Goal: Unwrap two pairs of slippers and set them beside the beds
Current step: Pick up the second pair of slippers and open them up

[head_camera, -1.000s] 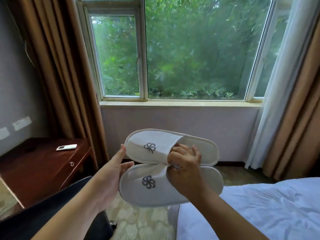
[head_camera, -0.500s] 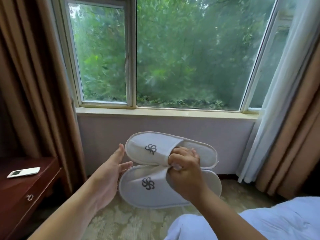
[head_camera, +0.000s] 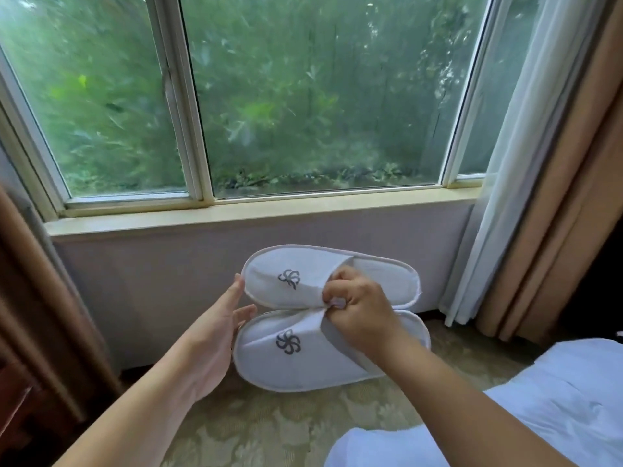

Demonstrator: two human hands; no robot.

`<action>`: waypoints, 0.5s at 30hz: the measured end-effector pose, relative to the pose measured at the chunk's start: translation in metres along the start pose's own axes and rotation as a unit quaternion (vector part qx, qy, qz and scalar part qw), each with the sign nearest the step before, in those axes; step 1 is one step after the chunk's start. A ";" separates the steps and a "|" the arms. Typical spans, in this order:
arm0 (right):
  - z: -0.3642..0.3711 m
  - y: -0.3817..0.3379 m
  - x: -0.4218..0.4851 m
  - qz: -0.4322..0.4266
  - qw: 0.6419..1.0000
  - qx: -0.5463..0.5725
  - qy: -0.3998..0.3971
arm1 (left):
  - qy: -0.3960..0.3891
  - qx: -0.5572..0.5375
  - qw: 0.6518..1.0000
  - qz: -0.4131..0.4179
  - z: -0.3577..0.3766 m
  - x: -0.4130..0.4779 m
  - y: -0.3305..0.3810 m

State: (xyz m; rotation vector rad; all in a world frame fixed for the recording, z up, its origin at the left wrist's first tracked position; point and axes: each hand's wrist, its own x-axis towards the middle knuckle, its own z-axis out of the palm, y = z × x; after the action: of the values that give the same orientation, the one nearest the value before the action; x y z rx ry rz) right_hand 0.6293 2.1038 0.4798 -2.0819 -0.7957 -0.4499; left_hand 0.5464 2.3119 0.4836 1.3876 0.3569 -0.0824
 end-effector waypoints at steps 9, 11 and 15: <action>0.039 0.097 0.121 0.019 0.998 0.034 -0.050 | 0.029 -0.029 0.999 -0.021 -0.007 0.141 0.042; 0.043 0.109 0.145 0.017 0.998 0.035 -0.057 | 0.033 -0.031 0.999 -0.024 -0.007 0.166 0.053; 0.052 0.135 0.187 -0.001 0.999 0.023 -0.041 | 0.042 -0.024 0.999 -0.012 -0.005 0.223 0.073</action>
State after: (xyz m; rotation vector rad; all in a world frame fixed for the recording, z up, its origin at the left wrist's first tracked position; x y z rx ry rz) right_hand 0.8597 2.1564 0.4758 -2.0682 -0.8475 -0.3463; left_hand 0.7747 2.3642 0.4861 1.3423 0.4428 -0.0340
